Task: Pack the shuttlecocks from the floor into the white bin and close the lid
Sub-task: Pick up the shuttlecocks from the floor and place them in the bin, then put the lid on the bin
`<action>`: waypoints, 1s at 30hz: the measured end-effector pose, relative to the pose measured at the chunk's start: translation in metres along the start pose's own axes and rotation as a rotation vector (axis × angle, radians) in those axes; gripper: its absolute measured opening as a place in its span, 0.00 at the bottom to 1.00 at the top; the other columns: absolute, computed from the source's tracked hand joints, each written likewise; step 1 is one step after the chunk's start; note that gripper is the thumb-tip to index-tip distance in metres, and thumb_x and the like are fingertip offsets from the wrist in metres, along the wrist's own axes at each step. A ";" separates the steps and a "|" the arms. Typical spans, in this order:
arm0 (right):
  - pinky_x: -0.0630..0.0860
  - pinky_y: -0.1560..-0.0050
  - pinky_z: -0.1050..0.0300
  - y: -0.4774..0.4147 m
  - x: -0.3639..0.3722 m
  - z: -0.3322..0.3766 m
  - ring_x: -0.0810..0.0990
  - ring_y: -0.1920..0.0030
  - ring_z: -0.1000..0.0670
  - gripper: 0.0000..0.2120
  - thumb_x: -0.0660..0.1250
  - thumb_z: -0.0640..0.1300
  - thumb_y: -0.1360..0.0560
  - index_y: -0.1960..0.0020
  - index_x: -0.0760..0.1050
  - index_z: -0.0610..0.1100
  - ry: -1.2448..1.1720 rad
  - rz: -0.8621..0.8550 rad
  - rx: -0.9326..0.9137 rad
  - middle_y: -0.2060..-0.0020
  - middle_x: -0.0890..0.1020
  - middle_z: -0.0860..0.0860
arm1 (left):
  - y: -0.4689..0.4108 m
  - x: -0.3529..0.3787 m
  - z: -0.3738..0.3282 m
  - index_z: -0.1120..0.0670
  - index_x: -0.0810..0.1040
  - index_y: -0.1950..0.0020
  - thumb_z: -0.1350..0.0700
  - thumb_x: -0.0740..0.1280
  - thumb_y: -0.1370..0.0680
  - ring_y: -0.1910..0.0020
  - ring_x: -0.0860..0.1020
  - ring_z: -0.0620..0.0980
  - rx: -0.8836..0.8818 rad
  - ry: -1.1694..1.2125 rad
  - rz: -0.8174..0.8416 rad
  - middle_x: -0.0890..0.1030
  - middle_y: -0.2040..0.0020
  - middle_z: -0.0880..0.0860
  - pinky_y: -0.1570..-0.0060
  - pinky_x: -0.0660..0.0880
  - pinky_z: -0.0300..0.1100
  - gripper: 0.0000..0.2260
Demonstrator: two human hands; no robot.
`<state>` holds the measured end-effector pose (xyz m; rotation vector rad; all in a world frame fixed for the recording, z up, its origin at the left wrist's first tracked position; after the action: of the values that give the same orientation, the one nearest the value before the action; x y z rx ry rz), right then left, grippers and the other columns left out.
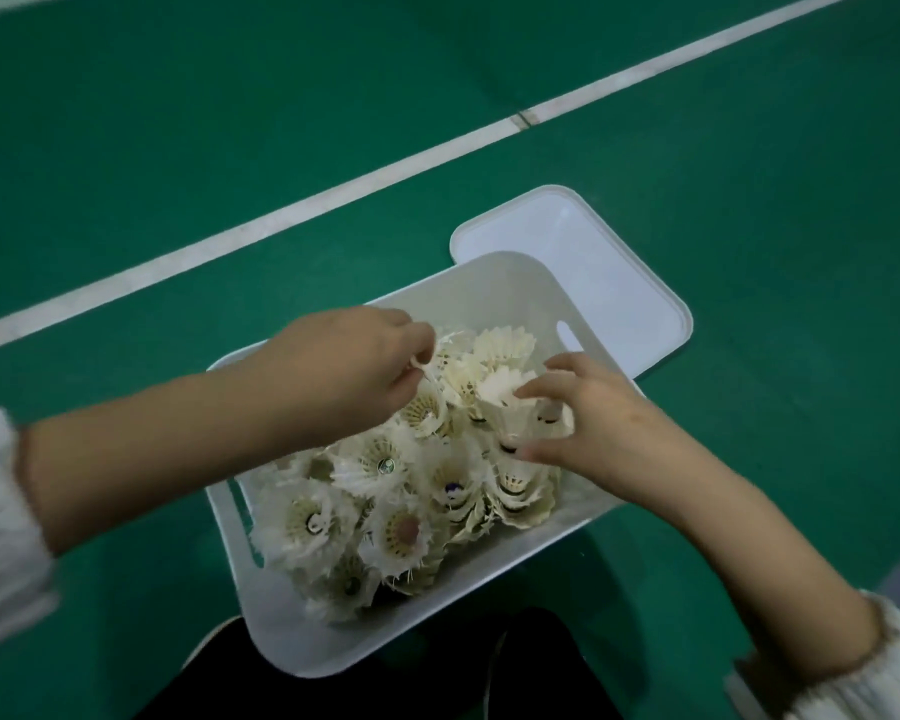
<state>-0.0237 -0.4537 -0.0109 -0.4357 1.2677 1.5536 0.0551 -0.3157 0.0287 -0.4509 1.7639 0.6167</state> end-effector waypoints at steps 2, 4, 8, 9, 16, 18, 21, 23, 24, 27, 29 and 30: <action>0.69 0.38 0.55 0.008 -0.033 -0.006 0.72 0.40 0.53 0.18 0.70 0.52 0.29 0.40 0.74 0.55 -0.151 -0.184 -0.026 0.38 0.70 0.55 | -0.022 -0.008 -0.019 0.49 0.71 0.42 0.51 0.55 0.21 0.50 0.74 0.48 0.055 -0.042 0.008 0.75 0.47 0.47 0.57 0.72 0.42 0.10; 0.73 0.47 0.55 0.012 -0.065 -0.027 0.77 0.50 0.53 0.09 0.67 0.48 0.27 0.46 0.77 0.52 -0.287 -0.403 0.006 0.47 0.75 0.55 | -0.047 -0.014 -0.040 0.51 0.71 0.42 0.52 0.55 0.21 0.48 0.74 0.51 0.096 -0.064 -0.024 0.75 0.48 0.49 0.55 0.74 0.45 0.10; 0.72 0.54 0.58 -0.020 -0.060 -0.098 0.77 0.58 0.51 0.08 0.63 0.40 0.25 0.50 0.79 0.47 -0.312 -0.542 0.161 0.51 0.81 0.50 | -0.098 -0.010 -0.066 0.52 0.70 0.38 0.52 0.55 0.20 0.42 0.70 0.52 0.080 -0.012 -0.123 0.72 0.42 0.51 0.49 0.70 0.46 0.12; 0.72 0.53 0.57 -0.032 -0.047 -0.116 0.77 0.58 0.50 0.09 0.63 0.39 0.26 0.50 0.79 0.46 -0.304 -0.513 0.195 0.50 0.81 0.49 | -0.109 -0.003 -0.072 0.51 0.69 0.36 0.51 0.55 0.20 0.41 0.68 0.52 0.085 0.009 -0.137 0.71 0.40 0.51 0.46 0.68 0.46 0.14; 0.69 0.50 0.55 -0.112 0.065 -0.150 0.71 0.44 0.45 0.14 0.59 0.47 0.24 0.42 0.72 0.43 -0.016 -0.124 0.113 0.45 0.73 0.46 | -0.125 0.050 -0.084 0.52 0.80 0.54 0.45 0.47 0.22 0.46 0.73 0.51 0.162 -0.016 -0.127 0.79 0.54 0.50 0.31 0.54 0.47 0.23; 0.69 0.48 0.51 -0.123 0.073 -0.148 0.68 0.43 0.44 0.14 0.58 0.46 0.24 0.41 0.70 0.42 0.060 -0.125 0.116 0.44 0.71 0.46 | -0.120 0.051 -0.074 0.51 0.80 0.55 0.43 0.46 0.22 0.49 0.73 0.48 0.153 -0.041 -0.110 0.79 0.56 0.48 0.32 0.53 0.42 0.24; 0.67 0.46 0.48 -0.129 0.070 -0.139 0.69 0.42 0.43 0.12 0.57 0.43 0.24 0.41 0.69 0.41 0.174 -0.174 0.141 0.44 0.72 0.44 | -0.116 0.045 -0.056 0.49 0.81 0.53 0.42 0.43 0.23 0.50 0.73 0.47 0.117 -0.057 -0.137 0.79 0.57 0.46 0.34 0.54 0.41 0.27; 0.64 0.45 0.48 -0.132 0.065 -0.131 0.71 0.42 0.43 0.12 0.57 0.43 0.24 0.43 0.69 0.41 0.265 -0.191 0.122 0.44 0.74 0.45 | -0.116 0.044 -0.044 0.50 0.81 0.54 0.42 0.44 0.23 0.51 0.73 0.48 0.078 -0.040 -0.146 0.78 0.58 0.46 0.34 0.52 0.41 0.26; 0.63 0.46 0.49 -0.131 0.060 -0.128 0.72 0.43 0.43 0.11 0.57 0.42 0.25 0.44 0.69 0.42 0.280 -0.215 0.117 0.45 0.75 0.46 | -0.115 0.044 -0.042 0.50 0.81 0.54 0.42 0.45 0.23 0.51 0.73 0.48 0.072 -0.039 -0.144 0.78 0.58 0.46 0.35 0.52 0.41 0.26; 0.59 0.54 0.50 -0.119 0.026 -0.121 0.73 0.48 0.42 0.09 0.59 0.36 0.29 0.49 0.70 0.41 0.226 -0.455 0.104 0.51 0.76 0.45 | -0.118 0.041 -0.045 0.50 0.80 0.49 0.42 0.46 0.22 0.48 0.72 0.48 0.068 -0.017 -0.147 0.78 0.53 0.47 0.35 0.52 0.41 0.24; 0.57 0.56 0.51 -0.106 -0.010 -0.119 0.72 0.50 0.42 0.11 0.59 0.30 0.32 0.53 0.71 0.41 0.125 -0.647 0.143 0.54 0.76 0.44 | -0.121 0.037 -0.044 0.49 0.77 0.43 0.43 0.52 0.20 0.43 0.70 0.47 0.037 0.076 -0.151 0.76 0.46 0.47 0.34 0.56 0.42 0.18; 0.56 0.56 0.52 -0.100 -0.027 -0.118 0.71 0.51 0.41 0.12 0.59 0.29 0.34 0.54 0.72 0.40 0.067 -0.731 0.153 0.54 0.75 0.43 | -0.121 0.035 -0.042 0.50 0.75 0.40 0.45 0.56 0.21 0.42 0.69 0.47 0.020 0.135 -0.160 0.74 0.43 0.47 0.36 0.59 0.42 0.15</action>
<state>0.0362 -0.5789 -0.0832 -0.7548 1.0922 0.8264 0.0852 -0.4363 -0.0176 -0.6259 1.8379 0.4639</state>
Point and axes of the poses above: each hand's wrist, its own y-axis away from the middle knuckle, its own x-axis out of the palm, z = x × y, the point moved 8 cm from there along -y, towards the middle knuckle
